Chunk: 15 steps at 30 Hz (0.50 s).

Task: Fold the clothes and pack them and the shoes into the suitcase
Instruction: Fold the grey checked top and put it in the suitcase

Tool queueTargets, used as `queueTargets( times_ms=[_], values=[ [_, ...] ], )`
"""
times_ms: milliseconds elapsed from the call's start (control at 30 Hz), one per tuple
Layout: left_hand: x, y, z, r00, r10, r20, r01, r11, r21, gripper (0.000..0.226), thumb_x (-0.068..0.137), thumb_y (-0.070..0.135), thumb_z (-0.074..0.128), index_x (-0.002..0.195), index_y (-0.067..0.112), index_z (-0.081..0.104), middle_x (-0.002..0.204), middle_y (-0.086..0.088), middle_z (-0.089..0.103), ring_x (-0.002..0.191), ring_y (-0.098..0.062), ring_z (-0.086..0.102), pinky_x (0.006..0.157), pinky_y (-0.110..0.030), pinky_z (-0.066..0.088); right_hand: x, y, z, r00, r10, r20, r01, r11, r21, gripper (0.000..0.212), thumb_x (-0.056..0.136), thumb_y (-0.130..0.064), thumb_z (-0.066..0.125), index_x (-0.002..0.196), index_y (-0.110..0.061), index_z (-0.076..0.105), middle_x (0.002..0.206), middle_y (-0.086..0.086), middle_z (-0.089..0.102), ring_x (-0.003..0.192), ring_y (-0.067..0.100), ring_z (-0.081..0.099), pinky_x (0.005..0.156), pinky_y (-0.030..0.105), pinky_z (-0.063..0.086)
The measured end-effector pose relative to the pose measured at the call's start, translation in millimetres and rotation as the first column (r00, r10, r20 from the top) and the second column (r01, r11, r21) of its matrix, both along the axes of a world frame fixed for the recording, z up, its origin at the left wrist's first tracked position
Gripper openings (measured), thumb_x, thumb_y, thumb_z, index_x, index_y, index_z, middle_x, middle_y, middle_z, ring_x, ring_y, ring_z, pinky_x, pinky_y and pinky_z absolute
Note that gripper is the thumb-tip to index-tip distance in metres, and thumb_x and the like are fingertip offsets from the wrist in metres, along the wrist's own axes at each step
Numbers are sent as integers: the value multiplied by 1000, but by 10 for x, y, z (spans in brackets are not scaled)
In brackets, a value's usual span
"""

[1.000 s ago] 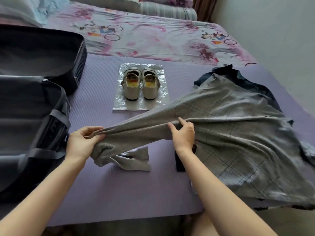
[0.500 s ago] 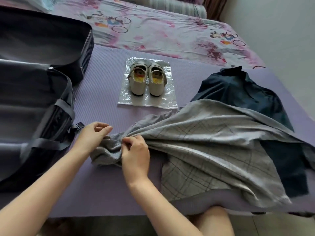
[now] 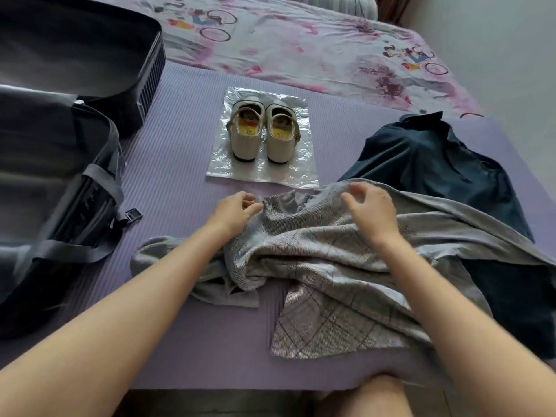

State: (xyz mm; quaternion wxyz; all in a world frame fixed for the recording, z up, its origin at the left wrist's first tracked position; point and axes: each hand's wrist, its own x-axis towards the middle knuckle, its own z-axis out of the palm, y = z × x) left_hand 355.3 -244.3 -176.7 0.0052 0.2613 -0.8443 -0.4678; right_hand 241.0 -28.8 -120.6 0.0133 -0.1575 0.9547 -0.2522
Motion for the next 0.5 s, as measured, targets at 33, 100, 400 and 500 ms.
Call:
queueTargets(
  times_ms=[33,100,400,500],
  values=[
    [-78,2,-36,1000,16,5,-16,1000,-22,45,92,33,57,128,6,52,124,-10,58,116,-23,54,97,-29,41,-242,49,-67,1000,-12,10,12,998,69,41,89,-36,59,124,-16,61,120,9,64,115,25,55,98,39,44],
    [-208,-17,-89,998,61,23,-59,994,-88,50,90,37,58,130,9,50,127,-13,52,119,-27,50,103,-38,39,-583,99,-177,998,-28,50,19,984,179,50,89,-38,59,134,-15,52,131,13,56,125,29,47,106,44,37],
    [-287,-87,-180,997,55,52,-51,996,-69,24,78,27,74,97,13,71,98,-4,67,98,-19,60,76,-25,42,-921,12,-353,999,-17,-38,34,865,500,47,89,-42,60,126,-12,55,126,16,55,121,34,38,103,41,27],
    [-133,-236,-213,990,131,-44,-127,988,83,11,76,24,76,84,21,68,89,-3,68,92,-24,65,82,-38,52,-844,38,-315,993,64,-99,-7,872,489,27,88,-35,62,108,-19,68,115,9,61,117,32,37,99,37,18]
  ],
)
